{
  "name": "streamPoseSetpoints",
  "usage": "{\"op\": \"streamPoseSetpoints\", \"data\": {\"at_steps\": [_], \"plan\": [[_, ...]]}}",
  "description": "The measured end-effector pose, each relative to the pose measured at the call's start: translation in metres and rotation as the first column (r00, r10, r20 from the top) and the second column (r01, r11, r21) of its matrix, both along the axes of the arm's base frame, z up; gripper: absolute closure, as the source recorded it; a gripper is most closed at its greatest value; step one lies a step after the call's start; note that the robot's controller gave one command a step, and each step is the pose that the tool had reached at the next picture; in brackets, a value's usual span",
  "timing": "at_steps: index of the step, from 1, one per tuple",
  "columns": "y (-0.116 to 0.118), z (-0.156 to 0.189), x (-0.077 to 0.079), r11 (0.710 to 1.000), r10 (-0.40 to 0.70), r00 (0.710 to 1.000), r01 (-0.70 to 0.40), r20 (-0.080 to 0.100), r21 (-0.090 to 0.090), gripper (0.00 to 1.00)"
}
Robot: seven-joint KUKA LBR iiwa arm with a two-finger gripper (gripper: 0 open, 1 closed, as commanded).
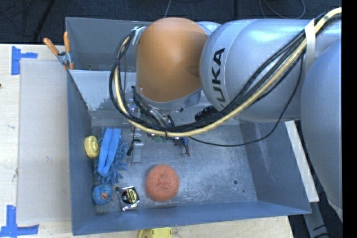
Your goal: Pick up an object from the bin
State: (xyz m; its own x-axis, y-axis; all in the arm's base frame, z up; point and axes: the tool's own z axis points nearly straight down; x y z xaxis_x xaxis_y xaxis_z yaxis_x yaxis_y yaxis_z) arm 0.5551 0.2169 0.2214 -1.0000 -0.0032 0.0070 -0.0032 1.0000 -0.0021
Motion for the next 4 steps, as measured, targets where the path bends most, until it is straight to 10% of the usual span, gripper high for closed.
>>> {"op": "streamPoseSetpoints", "data": {"at_steps": [2, 4], "plan": [[0.009, -0.054, 0.004, 0.992, 0.126, 0.992, -0.126, 0.009, 0.002, 0.0], [0.031, -0.078, 0.028, 0.849, 0.529, 0.849, -0.529, 0.011, 0.002, 0.0]]}}
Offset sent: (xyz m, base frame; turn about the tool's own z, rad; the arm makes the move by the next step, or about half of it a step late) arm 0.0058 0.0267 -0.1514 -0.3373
